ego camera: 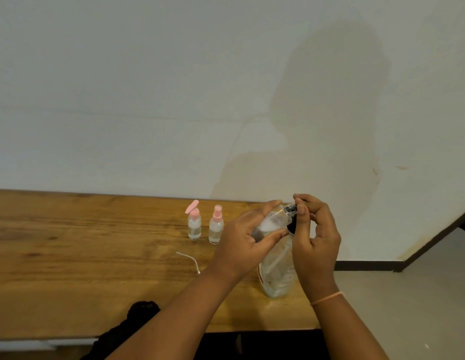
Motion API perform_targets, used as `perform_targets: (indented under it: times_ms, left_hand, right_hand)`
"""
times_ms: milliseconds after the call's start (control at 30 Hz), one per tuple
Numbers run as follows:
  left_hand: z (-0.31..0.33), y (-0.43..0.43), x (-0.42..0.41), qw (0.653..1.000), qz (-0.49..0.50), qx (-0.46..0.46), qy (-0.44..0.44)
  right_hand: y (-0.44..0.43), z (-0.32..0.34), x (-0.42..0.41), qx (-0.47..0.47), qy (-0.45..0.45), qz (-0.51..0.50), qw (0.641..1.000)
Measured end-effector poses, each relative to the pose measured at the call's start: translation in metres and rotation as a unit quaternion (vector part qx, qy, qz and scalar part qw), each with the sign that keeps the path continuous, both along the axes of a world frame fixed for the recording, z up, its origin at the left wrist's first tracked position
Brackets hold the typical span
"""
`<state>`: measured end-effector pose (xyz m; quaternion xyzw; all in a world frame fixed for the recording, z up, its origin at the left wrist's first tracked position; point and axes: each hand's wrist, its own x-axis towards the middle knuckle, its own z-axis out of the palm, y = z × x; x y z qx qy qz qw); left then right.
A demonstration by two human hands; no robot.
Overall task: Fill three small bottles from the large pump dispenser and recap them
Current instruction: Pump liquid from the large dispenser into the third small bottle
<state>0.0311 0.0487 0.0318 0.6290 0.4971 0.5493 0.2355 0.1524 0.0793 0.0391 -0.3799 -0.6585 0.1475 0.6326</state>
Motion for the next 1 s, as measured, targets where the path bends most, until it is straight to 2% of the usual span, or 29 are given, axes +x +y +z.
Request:
perform_targets:
  times_ms: [200,367,467,733,1000]
  left_hand:
    - [-0.006,0.002,0.003,0.999,-0.014,-0.033,0.001]
    - [-0.002,0.000,0.005,0.999,-0.020,-0.030,-0.027]
    - [-0.004,-0.003,0.004,1.000,0.003,-0.024,-0.003]
    - [-0.004,-0.004,-0.002,0.999,0.043,-0.008,0.006]
    - [-0.001,-0.012,-0.026,0.981,0.111,-0.049,-0.150]
  right_hand:
    - [0.005,-0.010,0.006,-0.030,-0.026,-0.017,0.999]
    - [-0.002,0.000,-0.002,-0.046,0.038,0.021,0.998]
    - [-0.006,0.002,-0.003,-0.073,0.070,0.054,0.993]
    - [-0.001,0.008,0.003,-0.078,0.073,0.056,0.993]
    - [-0.001,0.009,0.007,-0.082,0.059,0.057,0.993]
